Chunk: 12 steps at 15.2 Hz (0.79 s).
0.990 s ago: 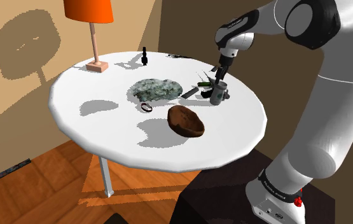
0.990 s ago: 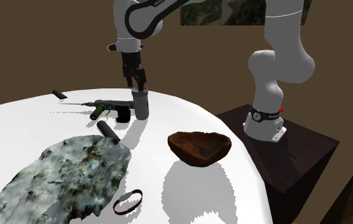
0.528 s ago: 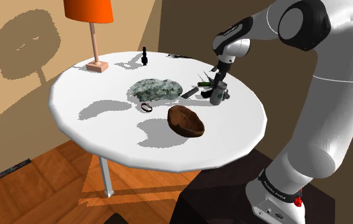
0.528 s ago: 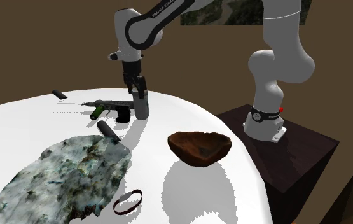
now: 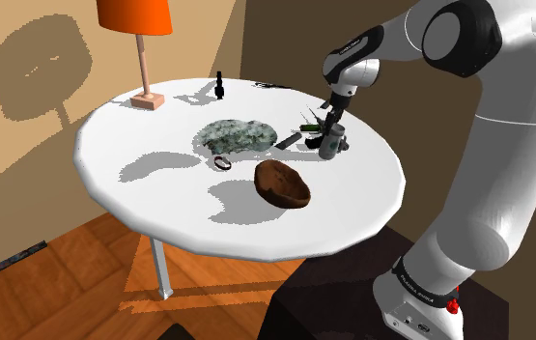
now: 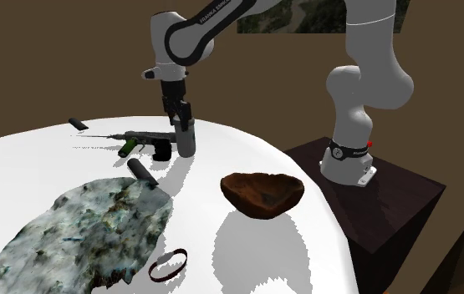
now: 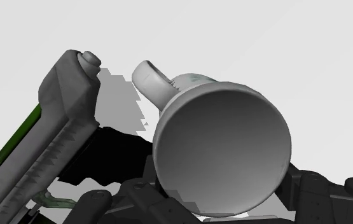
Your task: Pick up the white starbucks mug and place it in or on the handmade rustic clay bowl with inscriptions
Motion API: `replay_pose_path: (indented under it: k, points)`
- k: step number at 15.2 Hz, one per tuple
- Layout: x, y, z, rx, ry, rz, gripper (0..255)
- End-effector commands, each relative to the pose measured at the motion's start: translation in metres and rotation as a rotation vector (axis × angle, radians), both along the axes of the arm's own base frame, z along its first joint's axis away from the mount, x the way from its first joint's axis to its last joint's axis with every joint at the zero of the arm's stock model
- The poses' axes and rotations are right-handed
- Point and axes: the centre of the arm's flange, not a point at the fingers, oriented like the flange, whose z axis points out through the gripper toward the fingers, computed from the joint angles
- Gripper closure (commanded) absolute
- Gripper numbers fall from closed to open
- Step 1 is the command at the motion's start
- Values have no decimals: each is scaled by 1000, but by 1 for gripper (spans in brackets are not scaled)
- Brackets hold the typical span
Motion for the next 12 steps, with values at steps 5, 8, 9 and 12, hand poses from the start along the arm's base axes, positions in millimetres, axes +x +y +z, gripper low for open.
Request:
replay_pose_path:
  k: [5, 8, 9, 12]
  points:
    - [0, 0, -1, 1, 1, 0, 255]
    - [0, 0, -1, 1, 1, 0, 255]
    - [0, 0, 5, 1, 1, 0, 255]
    - [0, 0, 20, 1, 1, 0, 255]
